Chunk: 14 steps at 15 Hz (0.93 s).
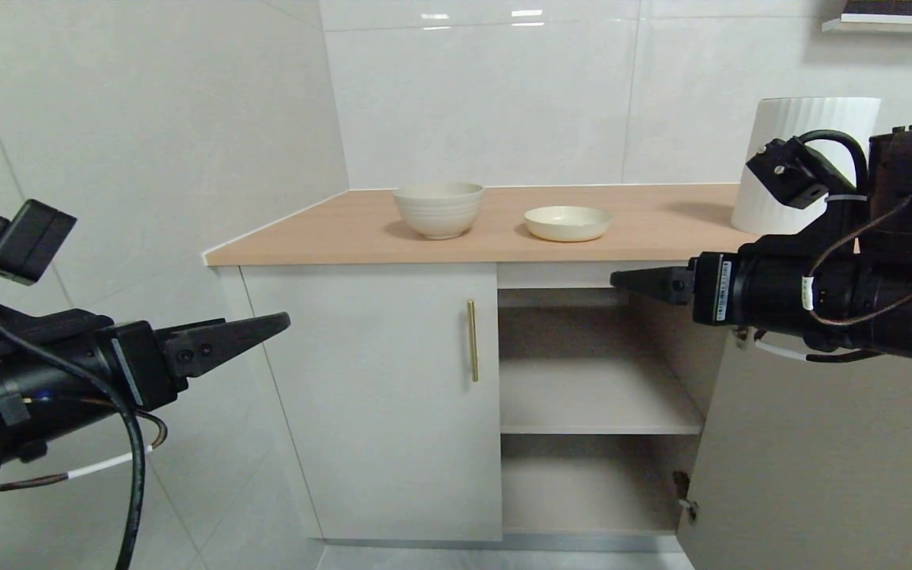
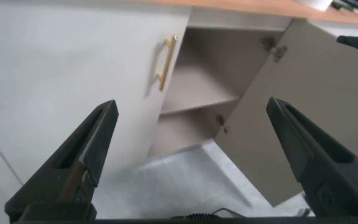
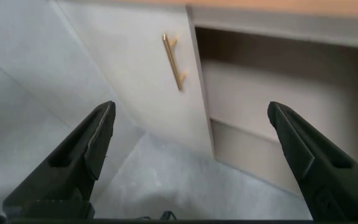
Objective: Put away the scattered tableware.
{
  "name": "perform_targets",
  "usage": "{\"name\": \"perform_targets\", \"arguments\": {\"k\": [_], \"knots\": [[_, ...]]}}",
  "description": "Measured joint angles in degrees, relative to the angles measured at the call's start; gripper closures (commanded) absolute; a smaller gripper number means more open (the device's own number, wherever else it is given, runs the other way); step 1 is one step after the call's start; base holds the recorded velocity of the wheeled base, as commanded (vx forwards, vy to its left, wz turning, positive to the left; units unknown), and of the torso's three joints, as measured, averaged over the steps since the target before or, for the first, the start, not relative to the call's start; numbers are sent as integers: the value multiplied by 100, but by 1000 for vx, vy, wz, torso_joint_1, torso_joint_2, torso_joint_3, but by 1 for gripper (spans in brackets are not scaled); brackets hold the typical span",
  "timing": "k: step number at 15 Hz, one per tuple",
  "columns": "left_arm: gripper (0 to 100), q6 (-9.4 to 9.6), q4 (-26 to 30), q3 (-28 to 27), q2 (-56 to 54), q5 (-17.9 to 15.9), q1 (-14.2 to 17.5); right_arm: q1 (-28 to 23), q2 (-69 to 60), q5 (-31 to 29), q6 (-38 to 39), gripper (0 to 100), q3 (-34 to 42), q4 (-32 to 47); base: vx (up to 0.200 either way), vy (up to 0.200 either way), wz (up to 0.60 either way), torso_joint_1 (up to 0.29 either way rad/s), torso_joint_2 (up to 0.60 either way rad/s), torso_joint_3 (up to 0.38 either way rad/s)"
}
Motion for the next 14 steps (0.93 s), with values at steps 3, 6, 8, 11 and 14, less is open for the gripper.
{"name": "perform_targets", "arguments": {"k": [3, 6, 8, 11, 14], "knots": [[0, -2, 0, -5, 28, -2, 4, 41, -22, 22, 77, 0, -5, 11, 200, 0, 0, 5, 5, -6], [0, -11, -9, -13, 85, 0, 17, 49, -44, 35, 88, 0, 15, 11, 200, 0, 0, -1, 6, -1], [0, -11, -7, -24, 110, -7, 26, 46, -57, 35, 88, 0, 33, -5, 100, 0, 0, 4, 4, 1], [0, -207, -33, -29, 118, -7, 26, 44, -101, 38, 85, 0, 69, -7, 0, 0, 0, 0, 0, 0], [0, -356, -40, -66, 99, -11, 26, 55, -168, 40, 79, 0, 146, -79, 0, 0, 0, 0, 0, 0]]}}
